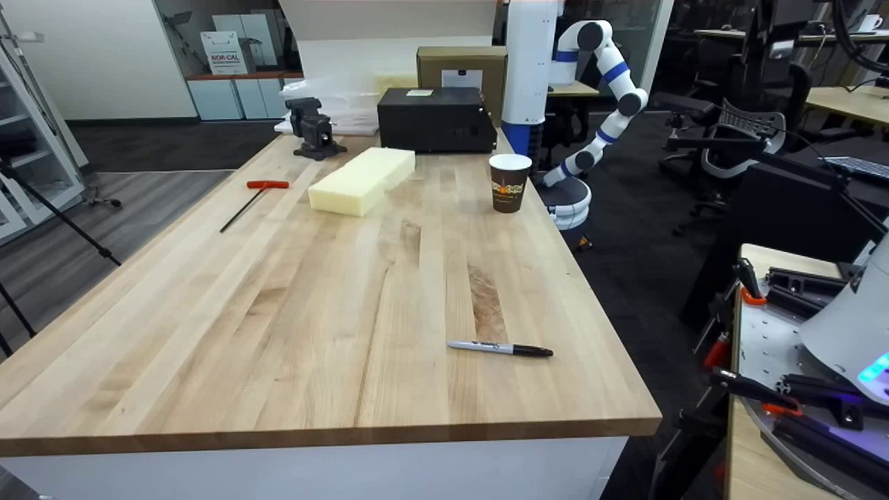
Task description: Put the pen inside the brown coffee cup, remove the pen from the coffee cup
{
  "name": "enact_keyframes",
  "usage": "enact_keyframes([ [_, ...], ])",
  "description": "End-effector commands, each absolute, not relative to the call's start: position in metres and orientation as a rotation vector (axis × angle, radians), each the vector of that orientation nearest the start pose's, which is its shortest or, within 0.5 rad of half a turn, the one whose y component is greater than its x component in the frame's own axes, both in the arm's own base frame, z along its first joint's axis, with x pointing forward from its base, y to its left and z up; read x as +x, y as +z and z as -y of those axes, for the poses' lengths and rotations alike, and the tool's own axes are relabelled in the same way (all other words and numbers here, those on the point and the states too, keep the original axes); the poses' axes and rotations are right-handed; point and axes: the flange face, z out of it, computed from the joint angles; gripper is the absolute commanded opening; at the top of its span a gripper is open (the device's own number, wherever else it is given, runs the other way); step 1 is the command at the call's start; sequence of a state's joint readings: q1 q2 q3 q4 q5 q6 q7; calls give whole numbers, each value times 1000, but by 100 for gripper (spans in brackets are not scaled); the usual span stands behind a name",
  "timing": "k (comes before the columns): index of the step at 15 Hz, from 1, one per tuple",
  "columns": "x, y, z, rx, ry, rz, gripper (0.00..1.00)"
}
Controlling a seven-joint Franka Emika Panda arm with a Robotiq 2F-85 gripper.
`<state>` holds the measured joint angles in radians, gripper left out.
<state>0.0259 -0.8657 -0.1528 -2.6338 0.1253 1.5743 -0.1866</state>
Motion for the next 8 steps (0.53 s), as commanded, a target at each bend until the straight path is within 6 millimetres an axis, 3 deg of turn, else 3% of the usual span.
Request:
enact_keyframes([
  [1, 271, 484, 24, -2863, 242, 160, 100],
  [8, 285, 482, 16, -2875, 209, 210, 100],
])
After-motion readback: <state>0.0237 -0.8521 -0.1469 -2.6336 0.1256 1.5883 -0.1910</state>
